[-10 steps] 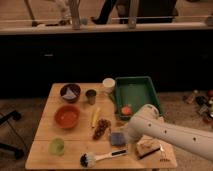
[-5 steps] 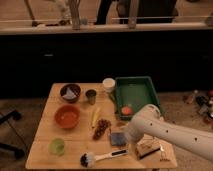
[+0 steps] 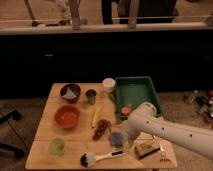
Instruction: Place sponge in red bowl
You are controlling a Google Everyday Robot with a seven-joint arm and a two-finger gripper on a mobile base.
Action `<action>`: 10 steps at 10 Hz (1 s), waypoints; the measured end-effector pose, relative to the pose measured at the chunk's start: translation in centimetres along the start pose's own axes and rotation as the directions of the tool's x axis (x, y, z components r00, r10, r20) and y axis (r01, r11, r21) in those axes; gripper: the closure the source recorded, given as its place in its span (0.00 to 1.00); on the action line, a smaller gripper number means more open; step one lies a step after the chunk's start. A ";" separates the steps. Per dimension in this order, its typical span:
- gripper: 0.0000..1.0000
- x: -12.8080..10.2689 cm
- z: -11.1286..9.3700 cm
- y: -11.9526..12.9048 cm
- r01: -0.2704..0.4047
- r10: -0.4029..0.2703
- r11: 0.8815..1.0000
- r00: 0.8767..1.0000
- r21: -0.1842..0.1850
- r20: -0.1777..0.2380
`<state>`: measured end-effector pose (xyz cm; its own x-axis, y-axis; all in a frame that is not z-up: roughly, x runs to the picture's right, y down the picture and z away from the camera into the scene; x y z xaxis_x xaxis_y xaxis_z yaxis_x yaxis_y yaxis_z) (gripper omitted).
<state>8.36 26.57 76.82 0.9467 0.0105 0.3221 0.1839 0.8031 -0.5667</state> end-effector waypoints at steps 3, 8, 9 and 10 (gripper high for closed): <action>0.20 -0.4 1.4 -1.0 -0.009 0.009 1.000 1.000 -0.015 -0.003; 0.20 0.4 3.4 -2.6 -0.055 0.054 0.998 0.998 -0.023 -0.020; 0.20 0.7 3.7 -2.9 -0.063 0.062 0.998 0.998 -0.025 -0.025; 0.20 0.9 4.0 -3.3 -0.070 0.069 0.997 0.997 -0.027 -0.030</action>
<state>7.57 26.34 81.99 0.9647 0.0476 0.2590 0.1246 0.7840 -0.6081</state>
